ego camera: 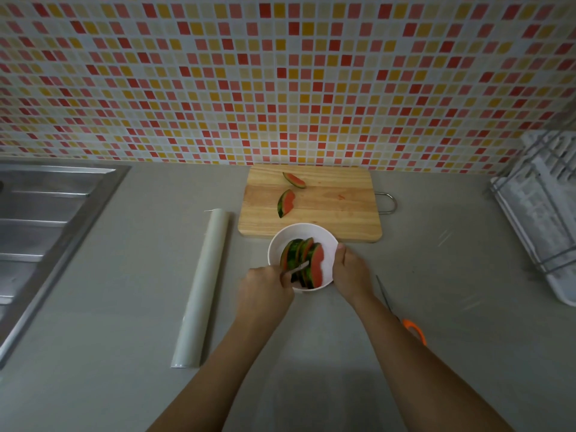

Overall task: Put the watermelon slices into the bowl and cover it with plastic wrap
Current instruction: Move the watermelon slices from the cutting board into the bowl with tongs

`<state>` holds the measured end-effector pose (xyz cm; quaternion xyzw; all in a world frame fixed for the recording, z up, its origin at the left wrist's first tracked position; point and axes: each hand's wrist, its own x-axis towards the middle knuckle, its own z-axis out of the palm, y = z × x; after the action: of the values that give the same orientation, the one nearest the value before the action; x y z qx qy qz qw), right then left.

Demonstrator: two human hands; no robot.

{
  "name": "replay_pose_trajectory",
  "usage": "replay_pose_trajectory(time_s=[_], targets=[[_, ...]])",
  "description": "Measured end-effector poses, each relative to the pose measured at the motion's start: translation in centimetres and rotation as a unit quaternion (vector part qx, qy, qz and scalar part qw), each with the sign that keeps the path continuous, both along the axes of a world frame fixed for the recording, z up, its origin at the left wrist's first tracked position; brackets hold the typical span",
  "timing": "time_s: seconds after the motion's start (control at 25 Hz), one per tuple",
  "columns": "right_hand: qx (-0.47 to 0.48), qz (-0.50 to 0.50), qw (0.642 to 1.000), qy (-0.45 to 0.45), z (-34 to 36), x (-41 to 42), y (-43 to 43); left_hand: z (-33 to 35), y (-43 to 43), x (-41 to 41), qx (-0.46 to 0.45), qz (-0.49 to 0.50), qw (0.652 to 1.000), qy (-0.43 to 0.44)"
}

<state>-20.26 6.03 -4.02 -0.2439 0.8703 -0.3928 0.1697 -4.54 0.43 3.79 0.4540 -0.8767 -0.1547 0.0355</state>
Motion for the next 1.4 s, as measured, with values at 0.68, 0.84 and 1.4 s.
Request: replay_pose_trajectory(time_s=[0.68,0.84,1.4], targets=[[-0.012,0.000,1.000,-0.006,0.4,0.1,-0.1,-1.2,1.6,-3.8,-0.004,-0.021,0.998,-0.055],[0.006,0.027,1.000,-0.005,0.0,-0.1,0.2,1.6,-2.3,-2.8,-0.115,0.013,0.985,0.129],[0.020,-0.008,0.999,-0.035,0.0,0.0,-0.1,-3.6,-14.3,-7.2,0.120,0.166,0.971,0.124]])
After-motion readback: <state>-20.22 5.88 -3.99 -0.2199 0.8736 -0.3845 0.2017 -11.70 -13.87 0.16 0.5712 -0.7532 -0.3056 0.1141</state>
